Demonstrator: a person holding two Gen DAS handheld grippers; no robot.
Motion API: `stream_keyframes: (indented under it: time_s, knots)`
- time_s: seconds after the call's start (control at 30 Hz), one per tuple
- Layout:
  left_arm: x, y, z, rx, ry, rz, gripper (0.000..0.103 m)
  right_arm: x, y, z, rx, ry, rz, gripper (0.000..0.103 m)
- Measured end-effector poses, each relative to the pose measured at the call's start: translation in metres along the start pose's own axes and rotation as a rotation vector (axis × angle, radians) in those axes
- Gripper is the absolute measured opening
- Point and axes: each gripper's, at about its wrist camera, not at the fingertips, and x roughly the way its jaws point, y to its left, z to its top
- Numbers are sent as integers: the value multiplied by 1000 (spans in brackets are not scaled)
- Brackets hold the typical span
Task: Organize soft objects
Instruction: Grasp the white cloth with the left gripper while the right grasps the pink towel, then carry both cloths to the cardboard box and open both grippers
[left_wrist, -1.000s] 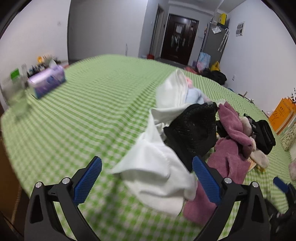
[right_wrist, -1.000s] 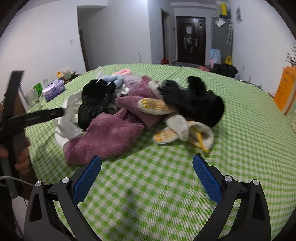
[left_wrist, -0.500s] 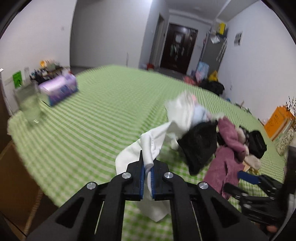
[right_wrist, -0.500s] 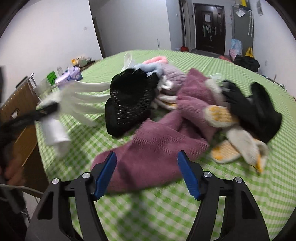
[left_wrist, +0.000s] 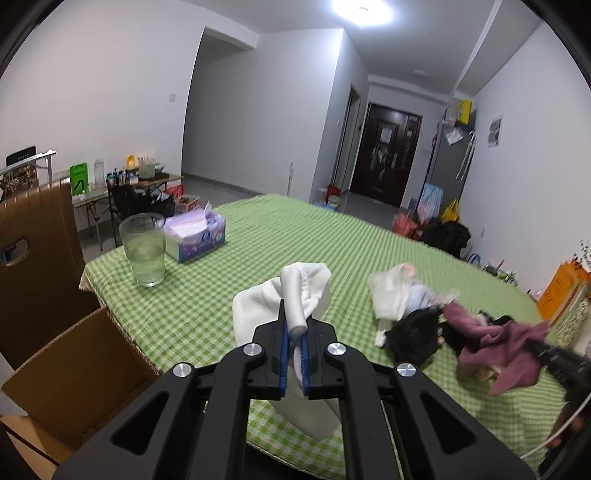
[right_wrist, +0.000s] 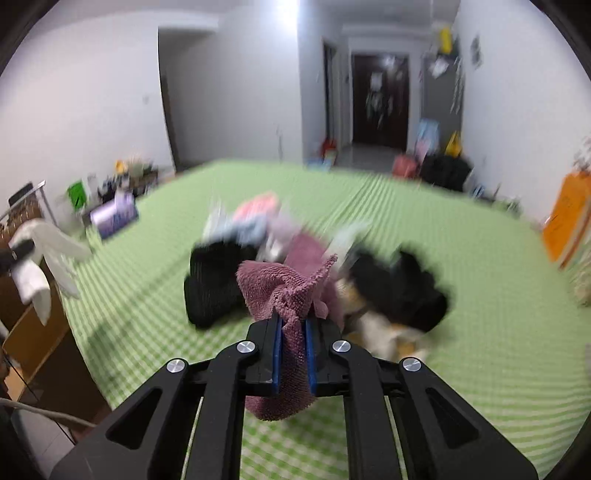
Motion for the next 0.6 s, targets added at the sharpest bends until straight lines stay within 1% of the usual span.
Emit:
stream_keyframes:
  time_s: [0.1, 0.17, 0.37, 0.47, 0.6]
  knots:
    - [-20, -10, 4, 22, -44, -16, 3, -39, -5, 20, -20, -104, -14, 10]
    - [-35, -15, 5, 35, -69, -21, 3, -58, -6, 27, -37, -145, -9, 10]
    - [-71, -19, 0, 37, -112, -17, 3, -103, -11, 32, -58, -248, -11, 10]
    - [-88, -15, -1, 29, -130, -8, 3, -128, -8, 41, -84, -308, -9, 10]
    - [-106, -5, 0, 12, -159, 1, 3, -150, -3, 57, -114, -363, -12, 10]
